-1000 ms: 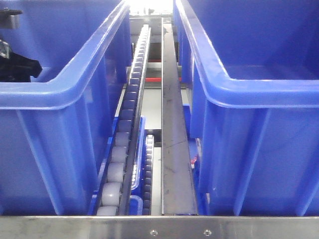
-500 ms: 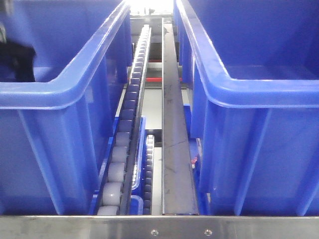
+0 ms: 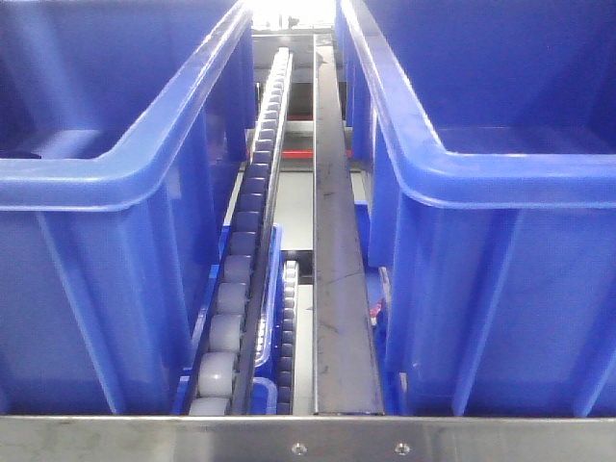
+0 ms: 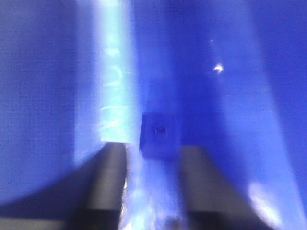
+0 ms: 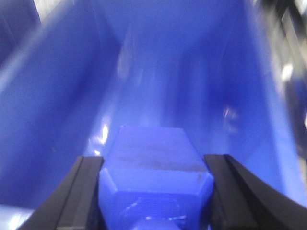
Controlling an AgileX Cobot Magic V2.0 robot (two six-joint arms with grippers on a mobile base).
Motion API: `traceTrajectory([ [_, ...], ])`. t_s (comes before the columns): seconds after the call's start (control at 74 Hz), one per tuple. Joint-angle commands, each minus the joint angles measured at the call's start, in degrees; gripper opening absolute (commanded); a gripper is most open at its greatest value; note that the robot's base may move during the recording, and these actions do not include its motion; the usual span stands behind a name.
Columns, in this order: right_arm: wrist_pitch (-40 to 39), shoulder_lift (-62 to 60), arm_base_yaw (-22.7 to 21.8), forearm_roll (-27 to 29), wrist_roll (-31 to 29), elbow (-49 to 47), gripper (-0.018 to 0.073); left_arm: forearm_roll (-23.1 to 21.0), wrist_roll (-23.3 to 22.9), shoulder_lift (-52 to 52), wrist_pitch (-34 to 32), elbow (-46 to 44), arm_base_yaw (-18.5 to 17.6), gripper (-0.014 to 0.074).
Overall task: Pick and sort blue part to right shelf
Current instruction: 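Lower the right gripper into the bin and release the blue part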
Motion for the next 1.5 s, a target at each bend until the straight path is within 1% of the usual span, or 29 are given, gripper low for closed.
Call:
traceTrajectory([
  [0.0, -4.5, 8.1, -0.1, -0.6, -0.3, -5.0, 0.0277, -0.4, -0.4, -7.2, -5.6, 1.8, 0.1, 0.0136],
  [0.122, -0.1, 19.6, -0.1, 1.2, -0.3, -11.6, 0.0277, 2.4, -0.4, -17.3, -7.3, 7.4, 0.1, 0.0127],
  [0.189, 3.7, 25.7, -0.1, 2.3, -0.3, -15.5, 0.0277, 4.0, -0.4, -22.7, -7.3, 10.3, 0.1, 0.0127],
  [0.243, 7.2, 32.0, -0.2, 2.8, -0.3, -19.4, 0.0277, 4.2, -0.4, -26.4, -6.8, 12.0, 0.1, 0.0127],
  [0.324, 10.1, 40.7, -0.2, 3.0, -0.3, -24.2, 0.0277, 4.2, -0.4, -32.6, -6.1, 14.5, 0.1, 0.0127],
  [0.432, 10.3, 49.8, -0.3, 3.0, -0.5, -28.4, 0.0277, 4.2, -0.4, -39.5, -4.8, 16.2, 0.1, 0.0127],
  [0.568, 9.1, 60.7, -2.1, 3.1, -2.4, -33.1, 0.0277, 4.0, -0.4, -45.4, -2.3, 16.5, 0.1, 0.0127],
  [0.703, 6.8, 70.0, -4.4, 3.2, -4.6, -37.3, 0.0277, 3.9, -0.4, -48.8, -0.4, 16.5, 0.1, 0.0127],
  [0.797, 5.5, 75.1, -5.4, 3.2, -4.8, -39.8, 0.0277, 3.7, -0.4, -49.6, 0.2, 16.5, 0.1, 0.0127],
  [0.959, 2.2, 77.7, -5.4, 3.2, -4.8, -40.7, 0.0278, 3.4, -0.4, -49.6, 0.2, 16.5, 0.1, 0.0127],
  [1.041, 1.5, 77.3, -5.4, 3.2, -4.8, -40.7, 0.0308, 3.2, -0.4, -49.6, 0.2, 16.5, 0.1, 0.0127],
  [1.081, 1.4, 77.1, -5.4, 3.2, -4.8, -40.7, 0.0355, 3.2, -0.4, -49.6, 0.2, 16.5, 0.1, 0.0127],
  [1.149, 1.3, 76.5, -5.4, 3.2, -4.8, -40.7, 0.0463, 3.2, -0.4, -49.6, 0.2, 16.5, 0.1, 0.0127],
  [1.189, 1.3, 76.0, -5.4, 3.1, -4.8, -40.7, 0.0545, 3.2, -0.4, -49.6, 0.2, 16.5, 0.1, 0.0127],
  [1.203, 1.3, 75.8, -5.4, 3.1, -4.8, -40.7, 0.0558, 3.2, -0.4, -49.6, 0.2, 16.5, 0.1, 0.0127],
  [1.216, 1.4, 75.6, -5.4, 3.1, -4.8, -40.7, 0.0597, 3.2, -0.4, -49.6, 0.2, 16.5, 0.1, 0.0127],
  [1.243, 1.5, 74.9, -5.4, 3.1, -4.8, -40.7, 0.0648, 3.2, -0.4, -49.6, 0.2, 16.5, 0.1, 0.0127],
  [1.419, 1.3, 69.4, -5.4, 3.1, -4.8, -39.7, 0.0592, 3.2, -0.4, -49.6, 0.2, 16.5, 0.1, 0.0127],
  [1.486, 0.3, 65.4, -5.4, 3.1, -4.8, -37.5, 0.0554, 3.2, -0.4, -49.6, 0.2, 16.5, 0.1, 0.0127],
])
